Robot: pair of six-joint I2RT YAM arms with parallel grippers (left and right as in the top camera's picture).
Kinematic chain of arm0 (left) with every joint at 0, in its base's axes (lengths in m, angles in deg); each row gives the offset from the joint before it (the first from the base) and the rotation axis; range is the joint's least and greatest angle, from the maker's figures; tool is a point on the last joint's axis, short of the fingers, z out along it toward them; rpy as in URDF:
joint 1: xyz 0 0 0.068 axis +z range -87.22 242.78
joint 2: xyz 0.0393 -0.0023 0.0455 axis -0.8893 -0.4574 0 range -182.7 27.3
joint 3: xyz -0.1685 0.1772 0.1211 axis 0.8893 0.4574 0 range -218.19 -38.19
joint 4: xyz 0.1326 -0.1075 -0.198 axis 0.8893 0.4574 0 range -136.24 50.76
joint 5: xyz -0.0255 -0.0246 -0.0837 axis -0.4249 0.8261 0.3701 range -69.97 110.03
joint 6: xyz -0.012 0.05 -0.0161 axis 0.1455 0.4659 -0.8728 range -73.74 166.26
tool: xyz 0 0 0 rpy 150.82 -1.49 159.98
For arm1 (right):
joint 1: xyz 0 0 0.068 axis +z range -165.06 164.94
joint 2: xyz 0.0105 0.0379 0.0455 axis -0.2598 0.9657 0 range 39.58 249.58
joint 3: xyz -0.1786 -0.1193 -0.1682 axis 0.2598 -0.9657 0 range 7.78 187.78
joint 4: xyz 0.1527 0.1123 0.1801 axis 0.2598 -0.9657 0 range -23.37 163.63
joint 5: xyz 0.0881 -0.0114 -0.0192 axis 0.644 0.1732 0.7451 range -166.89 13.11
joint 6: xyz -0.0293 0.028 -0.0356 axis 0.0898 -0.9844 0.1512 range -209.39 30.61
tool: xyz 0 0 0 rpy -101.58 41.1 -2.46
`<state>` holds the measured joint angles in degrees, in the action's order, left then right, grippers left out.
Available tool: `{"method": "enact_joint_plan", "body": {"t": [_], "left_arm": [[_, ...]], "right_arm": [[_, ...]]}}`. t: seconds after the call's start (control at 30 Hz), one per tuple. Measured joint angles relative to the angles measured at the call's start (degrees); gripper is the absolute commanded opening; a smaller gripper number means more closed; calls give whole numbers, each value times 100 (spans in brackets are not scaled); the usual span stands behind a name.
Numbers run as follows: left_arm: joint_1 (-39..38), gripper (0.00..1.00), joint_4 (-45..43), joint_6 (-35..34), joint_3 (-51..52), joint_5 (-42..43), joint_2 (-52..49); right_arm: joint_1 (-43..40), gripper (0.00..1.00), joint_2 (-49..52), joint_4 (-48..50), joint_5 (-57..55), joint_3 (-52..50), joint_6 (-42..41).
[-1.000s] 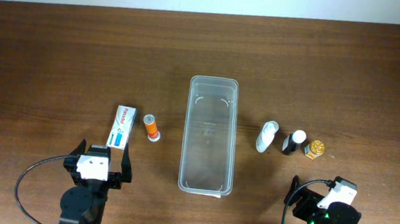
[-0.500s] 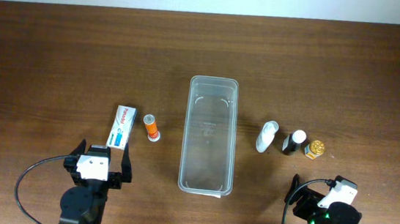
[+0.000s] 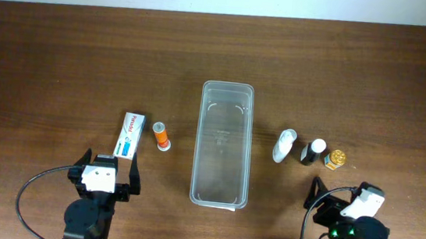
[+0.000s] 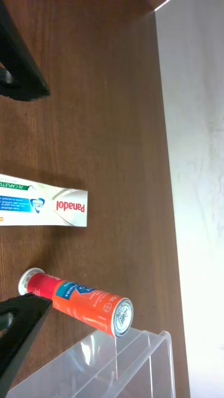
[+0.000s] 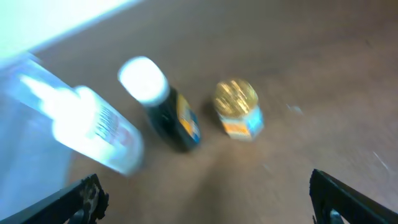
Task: Pack container
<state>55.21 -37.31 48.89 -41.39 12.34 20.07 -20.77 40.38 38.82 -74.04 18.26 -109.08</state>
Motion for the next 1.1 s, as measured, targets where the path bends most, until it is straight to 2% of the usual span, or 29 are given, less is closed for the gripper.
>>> {"method": "enact_joint_plan", "body": {"t": [0.17, 0.33, 0.47, 0.77, 0.83, 0.93, 1.1], "left_arm": [[0, 99, -4, 0, 0, 0, 2], [0, 99, -7, 0, 0, 0, 2], [0, 99, -13, 0, 4, 0, 2], [0, 99, -22, 0, 33, 0, 11], [0, 99, -20, 0, 33, 0, 11], [0, 99, -17, 0, 33, 0, 11], [0, 99, -20, 0, 33, 2, 11]], "right_arm": [[0, 98, 15, 380, 378, 225, 48], [0, 98, 568, 50, 474, 1386, 420], [0, 98, 1683, -669, 455, 2776, 706], [0, 98, 5519, -3355, 463, 6977, 1091], [0, 98, 6192, -3711, 555, 7768, 1095], [0, 98, 7001, -4081, 841, 8522, 1113], [122, 99, 7775, -4389, 1045, 8688, 1113]]}}
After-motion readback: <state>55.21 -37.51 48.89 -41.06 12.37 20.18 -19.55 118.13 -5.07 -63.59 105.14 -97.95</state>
